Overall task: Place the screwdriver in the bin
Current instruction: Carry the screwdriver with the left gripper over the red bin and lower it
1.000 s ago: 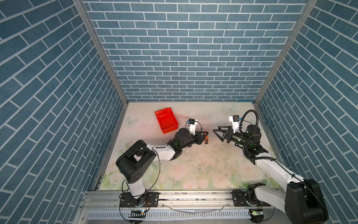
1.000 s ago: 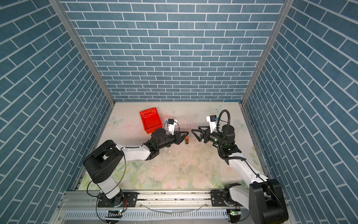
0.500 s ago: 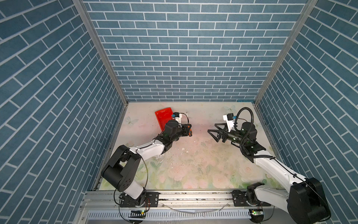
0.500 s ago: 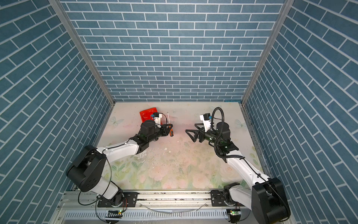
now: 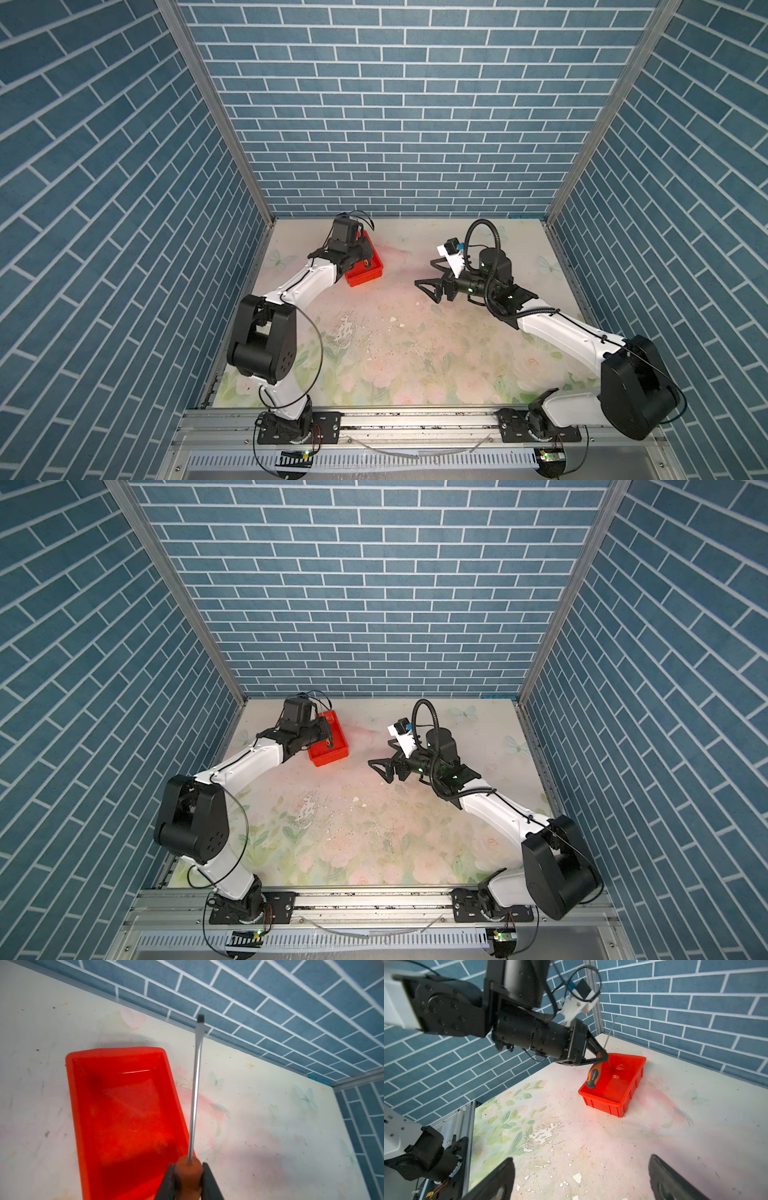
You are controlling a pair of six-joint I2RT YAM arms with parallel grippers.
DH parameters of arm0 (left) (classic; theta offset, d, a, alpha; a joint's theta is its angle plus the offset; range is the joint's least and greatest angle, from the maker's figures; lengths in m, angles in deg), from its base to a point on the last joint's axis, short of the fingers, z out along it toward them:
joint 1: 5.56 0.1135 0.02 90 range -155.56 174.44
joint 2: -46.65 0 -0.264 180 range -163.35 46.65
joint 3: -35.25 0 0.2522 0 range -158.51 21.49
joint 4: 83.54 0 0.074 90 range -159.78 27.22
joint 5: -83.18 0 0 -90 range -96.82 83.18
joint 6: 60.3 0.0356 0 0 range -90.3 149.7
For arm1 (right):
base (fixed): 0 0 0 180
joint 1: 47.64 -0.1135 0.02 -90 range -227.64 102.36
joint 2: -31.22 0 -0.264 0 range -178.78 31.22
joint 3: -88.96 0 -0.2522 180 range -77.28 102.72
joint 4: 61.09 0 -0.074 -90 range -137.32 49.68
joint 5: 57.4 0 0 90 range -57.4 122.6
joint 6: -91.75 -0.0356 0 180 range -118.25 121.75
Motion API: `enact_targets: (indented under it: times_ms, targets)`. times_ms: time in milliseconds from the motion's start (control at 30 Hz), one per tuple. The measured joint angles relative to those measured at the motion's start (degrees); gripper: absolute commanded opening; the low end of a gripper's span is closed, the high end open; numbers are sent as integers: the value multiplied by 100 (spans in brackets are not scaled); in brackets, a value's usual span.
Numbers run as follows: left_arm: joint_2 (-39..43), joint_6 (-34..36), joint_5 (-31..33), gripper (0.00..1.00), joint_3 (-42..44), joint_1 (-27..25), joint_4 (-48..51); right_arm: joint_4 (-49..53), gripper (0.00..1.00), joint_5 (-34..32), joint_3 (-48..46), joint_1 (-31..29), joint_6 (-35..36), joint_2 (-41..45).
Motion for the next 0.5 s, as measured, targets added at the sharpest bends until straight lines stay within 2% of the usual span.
enact_targets:
  times_ms: [233,500]
  targets:
    - [-1252,511,313,0,-1491,118,1226,28,99,-323,505,-273,354,-511]
    - [-2164,914,638,0,-2396,133,2028,39,99,-514,529,-317,426,-573]
